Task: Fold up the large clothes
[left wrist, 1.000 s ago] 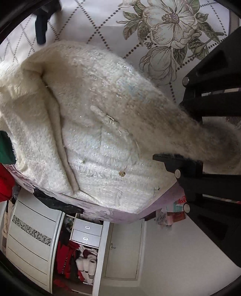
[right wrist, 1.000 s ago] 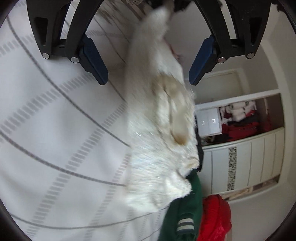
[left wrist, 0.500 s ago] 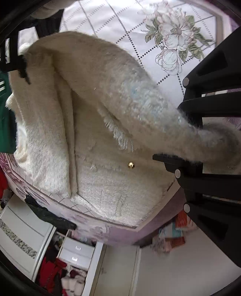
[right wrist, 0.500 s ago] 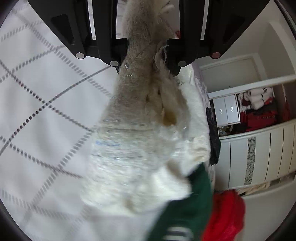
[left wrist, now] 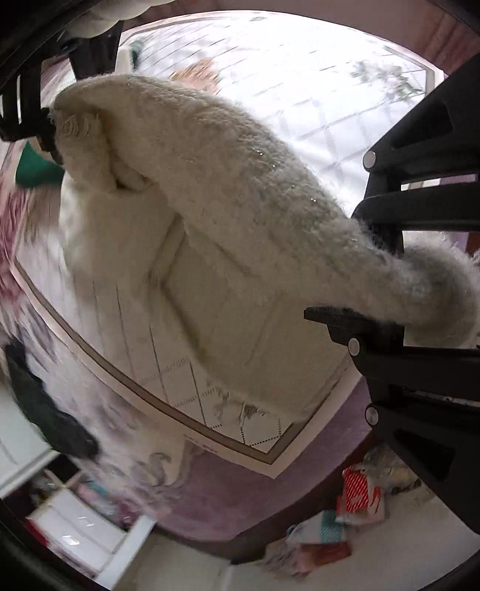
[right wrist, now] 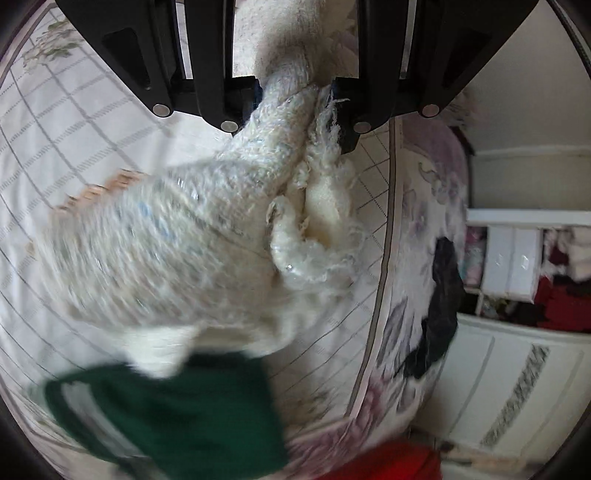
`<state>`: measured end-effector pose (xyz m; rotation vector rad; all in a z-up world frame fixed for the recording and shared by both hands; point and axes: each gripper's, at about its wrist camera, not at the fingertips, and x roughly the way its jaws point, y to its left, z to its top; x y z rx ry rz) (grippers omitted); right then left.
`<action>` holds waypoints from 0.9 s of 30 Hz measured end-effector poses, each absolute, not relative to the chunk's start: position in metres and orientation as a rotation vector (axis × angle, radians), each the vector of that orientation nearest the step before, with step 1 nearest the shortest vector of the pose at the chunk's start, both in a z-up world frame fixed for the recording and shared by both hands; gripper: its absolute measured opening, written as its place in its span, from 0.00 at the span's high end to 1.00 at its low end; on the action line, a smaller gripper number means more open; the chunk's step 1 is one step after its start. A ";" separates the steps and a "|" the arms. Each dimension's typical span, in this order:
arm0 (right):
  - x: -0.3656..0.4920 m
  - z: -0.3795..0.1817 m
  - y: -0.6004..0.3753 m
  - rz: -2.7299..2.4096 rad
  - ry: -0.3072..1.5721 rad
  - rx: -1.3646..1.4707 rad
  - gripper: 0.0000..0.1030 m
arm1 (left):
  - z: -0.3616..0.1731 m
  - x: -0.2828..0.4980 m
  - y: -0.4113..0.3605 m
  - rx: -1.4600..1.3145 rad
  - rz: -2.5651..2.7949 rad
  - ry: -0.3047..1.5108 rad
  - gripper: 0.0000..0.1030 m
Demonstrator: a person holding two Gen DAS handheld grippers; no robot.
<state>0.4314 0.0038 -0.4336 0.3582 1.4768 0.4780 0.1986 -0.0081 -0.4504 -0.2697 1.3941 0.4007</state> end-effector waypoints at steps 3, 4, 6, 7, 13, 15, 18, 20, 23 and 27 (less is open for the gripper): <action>0.444 -0.455 0.080 0.447 1.524 0.234 0.73 | -0.488 0.197 0.058 -0.448 0.359 1.418 0.78; 0.446 -0.465 0.098 0.441 1.545 0.204 0.68 | -0.508 0.195 0.081 -0.537 0.335 1.436 0.76; 0.452 -0.488 0.136 0.441 1.606 0.138 0.59 | -0.535 0.189 0.113 -0.687 0.297 1.447 0.68; 0.453 -0.497 0.150 0.442 1.631 0.126 0.49 | -0.547 0.184 0.130 -0.777 0.278 1.437 0.57; 0.439 -0.488 0.145 0.544 1.628 0.201 0.30 | -0.540 0.164 0.177 -0.895 0.289 1.308 0.26; 0.429 -0.482 0.127 0.526 1.624 0.224 0.30 | -0.544 0.162 0.178 -0.892 0.324 1.312 0.26; 0.411 -0.481 0.089 0.442 1.631 0.244 0.30 | -0.555 0.172 0.166 -0.853 0.305 1.343 0.27; 0.397 -0.492 0.055 0.385 1.657 0.279 0.30 | -0.560 0.184 0.153 -0.754 0.292 1.363 0.52; 0.378 -0.522 0.012 0.295 1.715 0.346 0.30 | -0.545 0.183 0.145 -0.683 0.340 1.336 0.78; 0.350 -0.551 -0.024 0.250 1.773 0.397 0.30 | -0.504 0.148 0.153 -0.819 0.402 1.270 0.79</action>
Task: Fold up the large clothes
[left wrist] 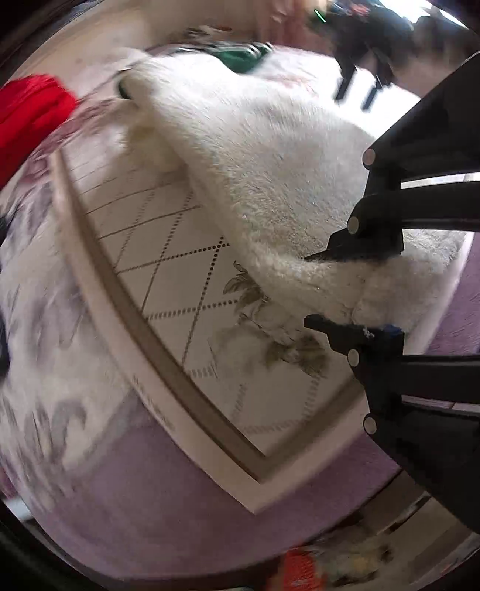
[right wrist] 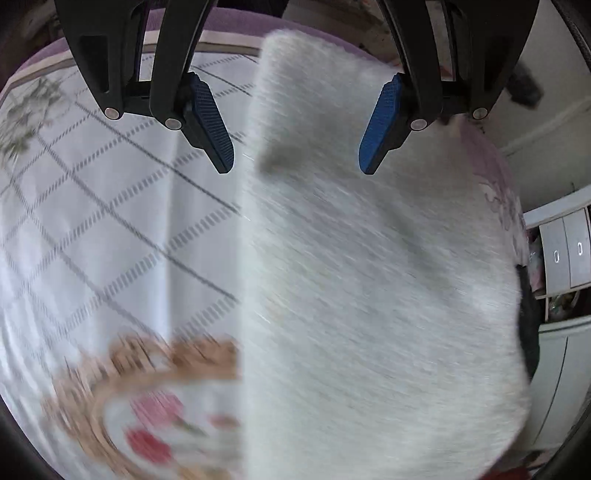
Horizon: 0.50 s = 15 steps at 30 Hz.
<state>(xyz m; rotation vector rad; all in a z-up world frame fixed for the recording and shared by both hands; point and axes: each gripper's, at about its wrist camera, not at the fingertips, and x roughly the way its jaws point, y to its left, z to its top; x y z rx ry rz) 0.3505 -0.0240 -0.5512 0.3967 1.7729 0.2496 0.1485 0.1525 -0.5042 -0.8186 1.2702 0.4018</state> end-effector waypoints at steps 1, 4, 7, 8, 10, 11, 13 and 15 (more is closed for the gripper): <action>0.345 -0.556 -0.029 0.250 1.783 0.401 0.30 | -0.500 0.143 0.154 -0.841 0.409 1.267 0.79; 0.330 -0.566 -0.037 0.266 1.804 0.408 0.30 | -0.506 0.129 0.152 -0.824 0.455 1.317 0.79; 0.324 -0.568 -0.033 0.299 1.811 0.388 0.30 | -0.534 0.123 0.152 -0.767 0.504 1.388 0.78; 0.324 -0.566 -0.030 0.309 1.808 0.362 0.30 | -0.549 0.119 0.152 -0.763 0.531 1.419 0.78; 0.325 -0.560 -0.027 0.331 1.789 0.313 0.30 | -0.559 0.115 0.154 -0.775 0.553 1.441 0.78; 0.327 -0.557 -0.025 0.341 1.775 0.301 0.30 | -0.558 0.113 0.154 -0.781 0.556 1.438 0.78; 0.334 -0.545 -0.023 0.374 1.736 0.292 0.30 | -0.545 0.113 0.151 -0.780 0.553 1.442 0.72; 0.346 -0.532 -0.019 0.407 1.691 0.306 0.30 | -0.525 0.115 0.147 -0.795 0.542 1.446 0.67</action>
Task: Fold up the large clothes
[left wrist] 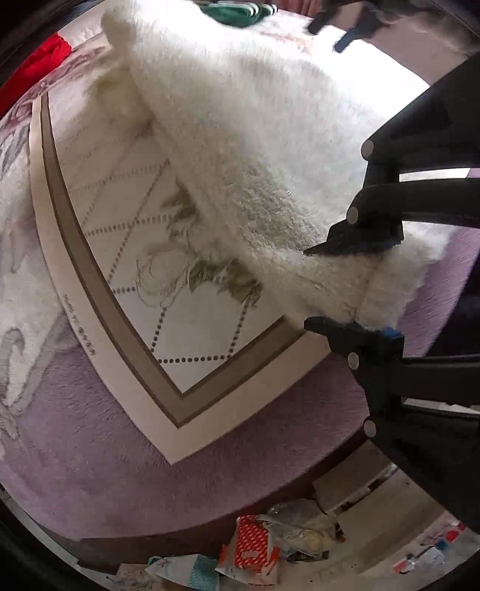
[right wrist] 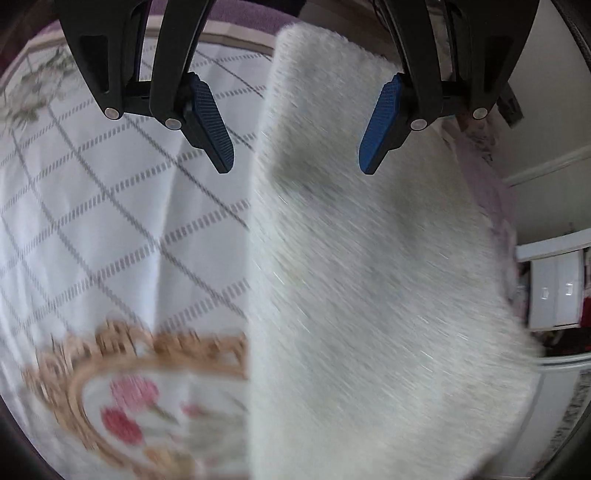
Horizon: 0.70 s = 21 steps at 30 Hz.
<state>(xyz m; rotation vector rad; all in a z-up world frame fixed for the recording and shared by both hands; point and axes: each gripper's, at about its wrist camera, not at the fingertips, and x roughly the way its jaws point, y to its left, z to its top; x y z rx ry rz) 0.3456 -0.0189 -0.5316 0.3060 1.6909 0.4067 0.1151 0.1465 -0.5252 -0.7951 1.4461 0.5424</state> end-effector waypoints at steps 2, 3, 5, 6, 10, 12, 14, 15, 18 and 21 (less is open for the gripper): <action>0.357 -0.518 -0.011 0.454 1.642 0.327 0.30 | -0.498 0.117 0.141 -0.773 0.565 1.437 0.61; 0.365 -0.511 -0.005 0.476 1.617 0.341 0.30 | -0.488 0.119 0.139 -0.764 0.569 1.418 0.53; 0.387 -0.498 0.012 0.506 1.553 0.380 0.30 | -0.465 0.126 0.135 -0.735 0.562 1.381 0.32; 0.397 -0.491 0.021 0.511 1.525 0.392 0.31 | -0.459 0.132 0.137 -0.723 0.568 1.367 0.25; 0.444 -0.485 0.071 0.558 1.421 0.431 0.41 | -0.455 0.160 0.151 -0.695 0.580 1.329 0.24; 0.469 -0.499 0.108 0.566 1.408 0.388 0.41 | -0.465 0.169 0.158 -0.684 0.582 1.317 0.24; 0.481 -0.537 0.153 0.536 1.483 0.264 0.41 | -0.477 0.185 0.168 -0.679 0.564 1.325 0.24; 0.488 -0.548 0.162 0.528 1.509 0.220 0.41 | -0.485 0.186 0.176 -0.677 0.553 1.332 0.24; 0.487 -0.536 0.173 0.534 1.477 0.099 0.40 | -0.487 0.199 0.183 -0.637 0.481 1.355 0.24; 0.471 -0.500 0.137 0.550 1.498 0.243 0.40 | -0.480 0.202 0.190 -0.573 0.406 1.384 0.24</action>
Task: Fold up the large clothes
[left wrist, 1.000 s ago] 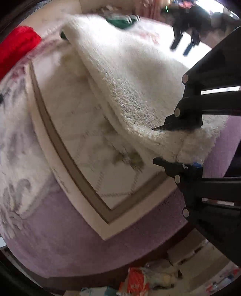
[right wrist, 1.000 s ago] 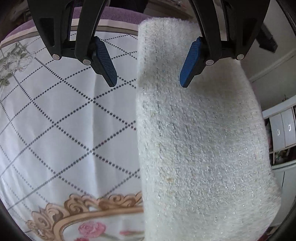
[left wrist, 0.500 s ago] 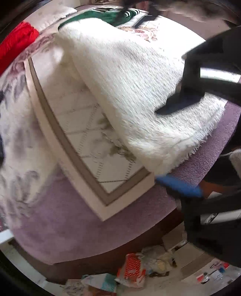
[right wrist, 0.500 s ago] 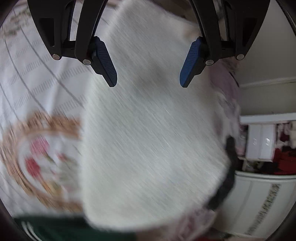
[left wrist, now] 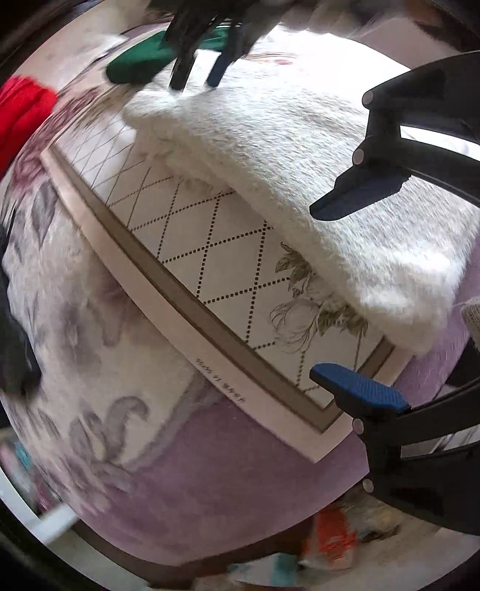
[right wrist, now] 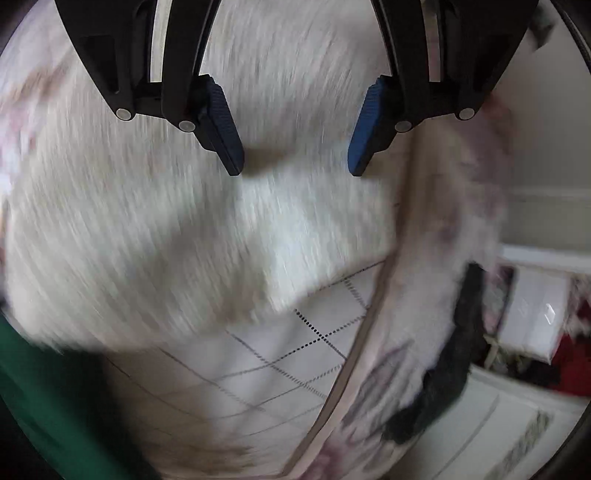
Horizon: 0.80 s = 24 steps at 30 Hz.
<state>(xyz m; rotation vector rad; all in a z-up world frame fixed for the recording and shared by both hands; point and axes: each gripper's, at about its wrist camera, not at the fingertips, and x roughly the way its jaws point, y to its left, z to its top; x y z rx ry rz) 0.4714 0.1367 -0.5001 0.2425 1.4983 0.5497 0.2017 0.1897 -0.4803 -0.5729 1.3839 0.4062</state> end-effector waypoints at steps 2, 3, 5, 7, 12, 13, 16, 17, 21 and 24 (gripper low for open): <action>0.440 -0.482 0.099 0.527 1.530 0.365 0.37 | -0.481 0.198 0.195 -0.533 0.349 1.419 0.24; 0.421 -0.475 0.084 0.494 1.545 0.385 0.34 | -0.484 0.196 0.197 -0.510 0.330 1.438 0.24; 0.374 -0.467 0.054 0.409 1.577 0.392 0.33 | -0.498 0.192 0.197 -0.468 0.270 1.493 0.24; 0.318 -0.477 0.027 0.318 1.645 0.382 0.33 | -0.521 0.189 0.191 -0.452 0.178 1.565 0.25; 0.199 -0.547 -0.016 0.137 1.857 0.506 0.33 | -0.565 0.174 0.161 -0.417 0.029 1.638 0.87; 0.180 -0.564 -0.019 0.130 1.888 0.548 0.36 | -0.562 0.171 0.159 -0.404 0.036 1.610 0.88; 0.152 -0.571 -0.028 0.108 1.823 0.612 0.80 | -0.547 0.163 0.159 -0.410 0.045 1.575 0.89; 0.148 -0.563 -0.036 0.097 1.791 0.636 0.87 | -0.539 0.156 0.160 -0.421 0.038 1.563 0.89; 0.132 -0.555 -0.063 0.009 1.771 0.595 0.91 | -0.558 0.134 0.145 -0.341 0.009 1.655 0.86; 0.135 -0.566 -0.067 0.033 1.867 0.574 0.87 | -0.543 0.142 0.141 -0.301 0.029 1.681 0.82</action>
